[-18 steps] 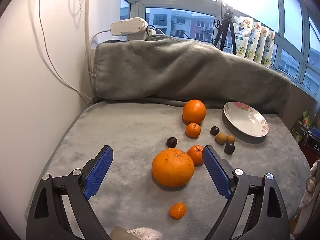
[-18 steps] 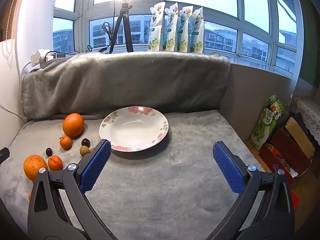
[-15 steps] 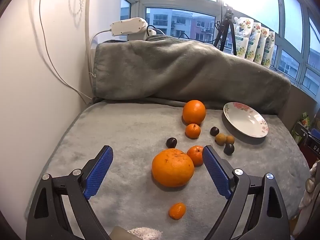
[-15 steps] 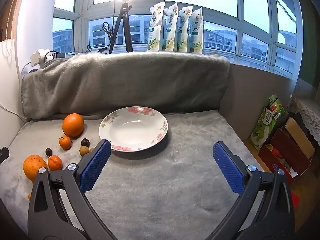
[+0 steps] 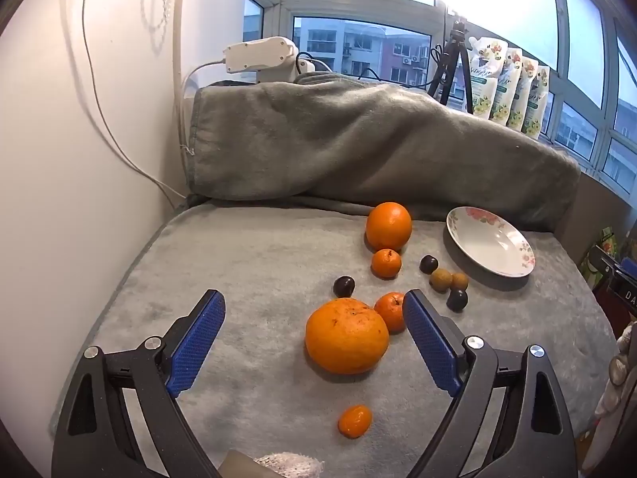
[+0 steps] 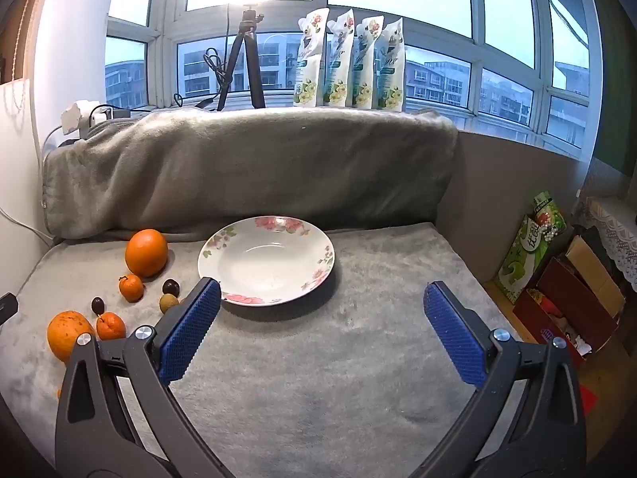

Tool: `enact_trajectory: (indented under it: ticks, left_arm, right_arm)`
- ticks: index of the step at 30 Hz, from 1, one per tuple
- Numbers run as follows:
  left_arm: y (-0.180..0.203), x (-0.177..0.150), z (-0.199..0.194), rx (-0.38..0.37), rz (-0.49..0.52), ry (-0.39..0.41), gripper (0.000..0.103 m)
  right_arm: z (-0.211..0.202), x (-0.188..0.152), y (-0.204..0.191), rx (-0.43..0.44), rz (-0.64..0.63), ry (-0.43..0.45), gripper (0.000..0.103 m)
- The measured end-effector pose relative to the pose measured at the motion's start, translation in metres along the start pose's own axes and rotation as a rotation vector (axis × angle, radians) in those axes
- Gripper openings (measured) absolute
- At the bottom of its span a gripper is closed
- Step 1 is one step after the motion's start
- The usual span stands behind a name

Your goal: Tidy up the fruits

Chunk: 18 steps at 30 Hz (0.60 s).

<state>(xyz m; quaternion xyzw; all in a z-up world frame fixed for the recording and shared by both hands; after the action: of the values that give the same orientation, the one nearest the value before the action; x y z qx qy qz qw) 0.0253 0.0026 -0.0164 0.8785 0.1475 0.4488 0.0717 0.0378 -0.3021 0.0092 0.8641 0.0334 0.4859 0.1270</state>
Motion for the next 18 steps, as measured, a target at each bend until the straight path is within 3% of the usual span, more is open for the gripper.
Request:
enact_trajectory:
  ticks: [18]
  left_arm:
    - [-0.0011, 0.0003, -0.0014, -0.002, 0.0, 0.003, 0.091]
  right_arm:
    - [-0.0009, 0.0044, -0.0027, 0.005, -0.006, -0.005, 0.103]
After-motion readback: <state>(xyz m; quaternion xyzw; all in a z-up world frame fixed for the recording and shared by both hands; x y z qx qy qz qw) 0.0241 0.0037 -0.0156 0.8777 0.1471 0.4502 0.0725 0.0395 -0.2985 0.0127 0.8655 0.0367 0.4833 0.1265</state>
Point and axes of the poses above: each gripper's, at about its wrist camera, not at the fingertips, and z roughly the way its jaws point, y to its right, x to its top, the point moved 3 cm from there along z, roughly the way its jaws point, and after that the axes turned 14 degrees about -z, right-handed, at the moved point
